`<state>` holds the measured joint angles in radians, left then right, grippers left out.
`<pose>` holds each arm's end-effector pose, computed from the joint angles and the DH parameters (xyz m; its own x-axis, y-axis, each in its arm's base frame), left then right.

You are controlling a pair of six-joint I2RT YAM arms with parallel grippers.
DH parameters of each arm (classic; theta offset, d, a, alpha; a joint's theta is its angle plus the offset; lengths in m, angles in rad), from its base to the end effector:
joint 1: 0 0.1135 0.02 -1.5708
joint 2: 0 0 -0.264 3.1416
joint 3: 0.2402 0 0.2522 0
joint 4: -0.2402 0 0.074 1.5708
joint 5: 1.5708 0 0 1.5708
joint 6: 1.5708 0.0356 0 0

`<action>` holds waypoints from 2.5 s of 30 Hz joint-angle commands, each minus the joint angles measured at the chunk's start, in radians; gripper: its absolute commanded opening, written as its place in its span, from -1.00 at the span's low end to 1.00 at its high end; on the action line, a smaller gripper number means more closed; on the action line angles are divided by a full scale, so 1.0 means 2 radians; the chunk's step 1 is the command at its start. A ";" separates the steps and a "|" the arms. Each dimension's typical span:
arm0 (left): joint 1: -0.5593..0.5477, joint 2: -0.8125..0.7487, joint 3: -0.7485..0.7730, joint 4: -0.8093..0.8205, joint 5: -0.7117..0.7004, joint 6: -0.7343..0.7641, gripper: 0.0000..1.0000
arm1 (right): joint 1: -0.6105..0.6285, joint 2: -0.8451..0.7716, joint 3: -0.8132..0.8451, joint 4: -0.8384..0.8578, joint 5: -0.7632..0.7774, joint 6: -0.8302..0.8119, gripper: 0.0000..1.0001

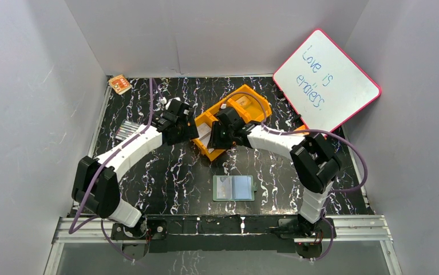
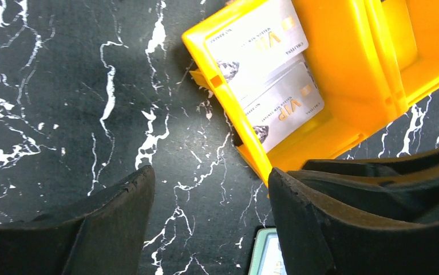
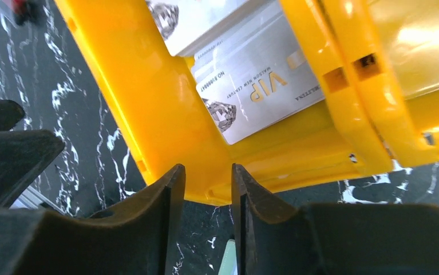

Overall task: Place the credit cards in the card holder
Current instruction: Pick up the credit card from the storage box.

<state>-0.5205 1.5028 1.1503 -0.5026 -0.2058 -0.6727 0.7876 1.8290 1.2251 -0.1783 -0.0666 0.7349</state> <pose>0.2848 -0.1549 0.2665 -0.7429 -0.2772 -0.6093 -0.1182 0.9502 -0.2882 0.2811 0.2857 0.2018 -0.8654 0.0790 -0.4948 -0.2158 0.8324 0.5104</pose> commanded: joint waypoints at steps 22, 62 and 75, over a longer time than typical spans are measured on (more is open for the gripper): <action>0.015 -0.129 -0.061 -0.058 -0.074 -0.033 0.39 | 0.005 0.048 0.064 0.020 0.163 0.281 0.32; 0.015 -0.191 -0.109 -0.067 -0.040 -0.048 0.37 | -0.009 0.112 0.146 -0.013 0.263 0.293 0.36; 0.015 -0.206 -0.117 -0.069 -0.040 -0.051 0.37 | -0.005 0.174 0.199 -0.033 0.238 0.306 0.28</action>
<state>-0.4984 1.1271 0.9241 -0.6155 -0.2874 -0.7708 0.7834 2.1471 1.5753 -0.2104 0.3965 1.3319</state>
